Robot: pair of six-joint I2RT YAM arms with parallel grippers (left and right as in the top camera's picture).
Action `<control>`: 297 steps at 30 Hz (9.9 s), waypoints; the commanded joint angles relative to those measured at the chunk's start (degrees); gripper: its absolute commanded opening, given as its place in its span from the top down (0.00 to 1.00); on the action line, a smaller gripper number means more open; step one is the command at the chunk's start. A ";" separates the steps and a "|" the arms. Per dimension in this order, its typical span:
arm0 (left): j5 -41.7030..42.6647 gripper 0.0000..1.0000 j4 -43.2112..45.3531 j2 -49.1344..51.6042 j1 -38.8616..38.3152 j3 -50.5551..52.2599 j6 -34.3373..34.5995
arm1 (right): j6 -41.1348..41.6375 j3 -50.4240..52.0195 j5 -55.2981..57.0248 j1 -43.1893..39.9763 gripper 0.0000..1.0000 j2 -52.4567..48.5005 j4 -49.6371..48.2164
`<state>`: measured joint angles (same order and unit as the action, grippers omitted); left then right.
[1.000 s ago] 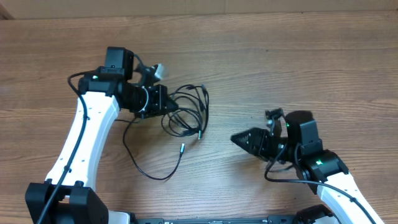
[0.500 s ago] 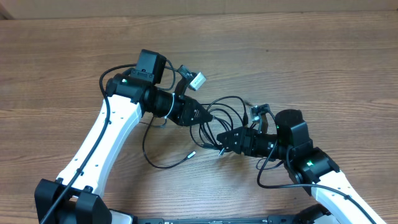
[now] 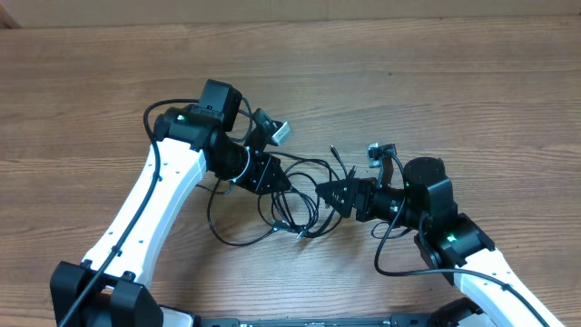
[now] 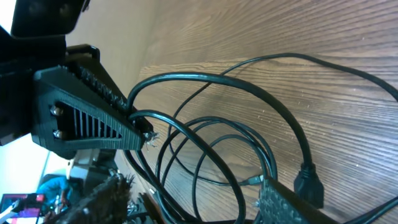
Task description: Untangle cables
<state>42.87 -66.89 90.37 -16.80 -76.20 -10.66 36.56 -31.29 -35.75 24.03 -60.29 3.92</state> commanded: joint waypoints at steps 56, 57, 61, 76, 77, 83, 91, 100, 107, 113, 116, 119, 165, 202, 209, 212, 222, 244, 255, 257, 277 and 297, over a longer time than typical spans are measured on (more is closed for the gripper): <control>-30.93 0.00 -7.89 3.17 2.56 -0.33 52.37 | 5.42 -0.66 6.84 -8.61 0.34 0.11 25.49; -32.65 0.00 -9.94 3.17 2.29 -0.33 54.95 | 5.42 -0.66 6.84 -8.61 0.30 0.11 25.73; -39.17 0.00 -16.68 3.17 1.14 -0.33 62.51 | 5.40 -0.66 6.84 -8.61 0.05 0.11 26.84; -43.98 0.06 -1.31 3.17 -4.63 13.07 70.44 | 5.40 -0.66 7.93 -8.61 0.00 0.07 29.64; -44.39 0.06 0.44 3.17 -4.61 14.36 70.44 | 5.40 -0.66 7.93 -8.61 0.00 0.07 29.64; -46.49 0.00 6.40 3.19 -4.61 19.50 70.16 | 5.42 -0.66 8.68 -8.61 0.00 0.07 29.59; -46.49 0.32 10.86 3.19 -4.61 21.22 67.19 | 5.42 -0.66 10.88 -8.61 0.00 0.07 29.59; -46.49 0.96 11.91 3.17 -4.48 20.57 59.43 | 5.42 -0.66 10.88 -8.61 0.00 0.07 29.59; -46.25 0.96 8.66 3.17 -4.00 10.01 49.75 | 5.42 -0.66 10.88 -8.61 0.00 0.07 29.59; -46.23 0.96 3.80 3.17 -4.02 -3.61 48.68 | 5.42 -0.66 10.88 -8.61 0.00 0.07 29.59; -46.07 0.96 3.41 3.15 -4.02 -6.27 48.72 | 5.42 -0.66 10.88 -8.61 0.00 0.07 29.59; -45.86 0.96 2.73 3.17 -4.02 -6.29 48.76 | 5.42 -0.66 10.88 -8.61 0.00 0.07 29.59; -30.29 0.96 -3.41 3.19 -4.39 -1.88 47.78 | 19.91 -0.66 -0.39 -8.61 0.05 0.07 30.18; -15.19 0.96 5.27 3.19 -4.61 -1.88 38.88 | 42.97 -0.61 7.69 6.97 0.20 -0.37 21.81; -14.62 0.96 5.29 3.19 -4.61 -1.88 38.91 | 47.08 -0.61 8.50 7.04 0.22 -0.37 19.28; -13.22 0.96 5.40 3.19 -4.61 -1.88 38.88 | 47.47 -0.61 8.52 7.04 0.25 -0.37 19.23; -5.27 0.96 10.67 3.19 -4.61 -1.88 41.13 | 64.19 -0.61 8.52 7.91 0.33 -0.87 16.13; -5.46 0.96 6.38 3.19 -4.61 -1.88 32.26 | 54.10 -0.61 16.09 10.51 0.96 -16.87 0.96; -34.62 0.96 -2.38 3.19 -4.59 -1.88 40.59 | 34.91 -0.61 4.11 3.45 0.96 -16.63 3.91; -36.44 0.96 -2.80 3.19 -4.59 -1.88 40.72 | 30.51 -0.61 -0.31 0.24 0.96 -16.46 3.89; -38.84 0.86 -0.79 3.19 -4.61 -1.88 44.06 | 13.88 -0.61 -21.77 -24.15 0.96 -16.24 6.10; -27.93 0.42 0.02 3.19 -4.68 -1.88 49.03 | 11.10 -0.59 -14.84 -24.04 0.96 -16.24 16.22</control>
<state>11.94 -66.87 93.56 -21.41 -78.13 37.41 48.34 -31.31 -52.03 0.01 -77.10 20.16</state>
